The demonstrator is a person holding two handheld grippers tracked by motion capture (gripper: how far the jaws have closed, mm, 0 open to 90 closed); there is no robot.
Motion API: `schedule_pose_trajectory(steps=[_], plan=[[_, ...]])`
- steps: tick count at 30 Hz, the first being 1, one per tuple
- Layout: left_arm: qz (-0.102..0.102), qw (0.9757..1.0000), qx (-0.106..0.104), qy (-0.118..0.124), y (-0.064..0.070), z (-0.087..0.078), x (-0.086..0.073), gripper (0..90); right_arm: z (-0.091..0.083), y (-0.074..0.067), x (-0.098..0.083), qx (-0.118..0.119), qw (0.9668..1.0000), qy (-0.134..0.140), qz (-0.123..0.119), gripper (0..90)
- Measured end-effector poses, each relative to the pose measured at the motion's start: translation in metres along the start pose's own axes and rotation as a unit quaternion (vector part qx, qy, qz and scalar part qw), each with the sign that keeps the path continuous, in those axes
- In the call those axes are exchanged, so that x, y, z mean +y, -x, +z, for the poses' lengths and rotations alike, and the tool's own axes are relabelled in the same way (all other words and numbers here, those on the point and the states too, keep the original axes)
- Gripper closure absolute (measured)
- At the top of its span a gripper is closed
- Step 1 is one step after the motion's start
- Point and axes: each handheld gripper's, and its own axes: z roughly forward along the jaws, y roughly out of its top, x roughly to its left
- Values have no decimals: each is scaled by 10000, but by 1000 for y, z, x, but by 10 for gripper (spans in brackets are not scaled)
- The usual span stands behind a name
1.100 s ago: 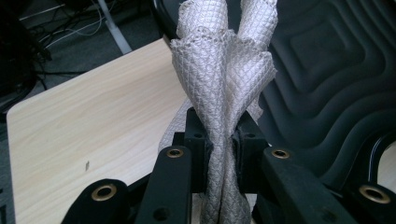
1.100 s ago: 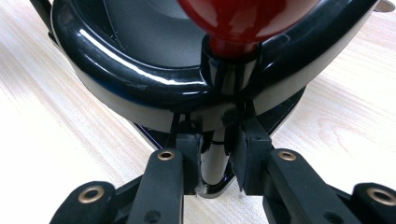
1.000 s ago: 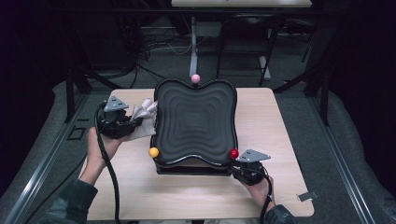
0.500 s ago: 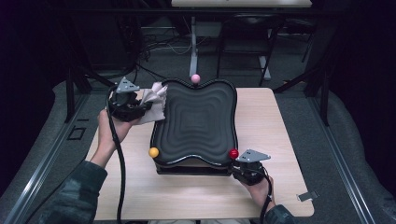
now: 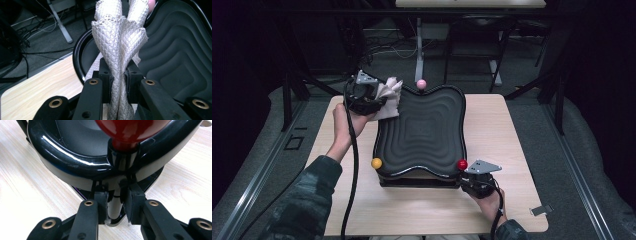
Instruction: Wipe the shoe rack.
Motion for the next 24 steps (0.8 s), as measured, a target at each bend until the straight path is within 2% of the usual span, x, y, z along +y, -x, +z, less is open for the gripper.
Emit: schedule_pose_trajectory(steps=[6,12,16,24], plan=[[-38,9999,131,-44,-2,19,6,791,0,0,0,10,10000,19,-5,744],[-250,9994,235,-47,-10,34,8,791,0,0,0,-23,10000,4,-45,745],[-322,9989,332,-112,-14,43,11,789,0,0,0,-12,10000,-1,-38,745],[-511,9979,360,-160,-20,55,9,788,0,0,0,-14,10000,10,-37,746]])
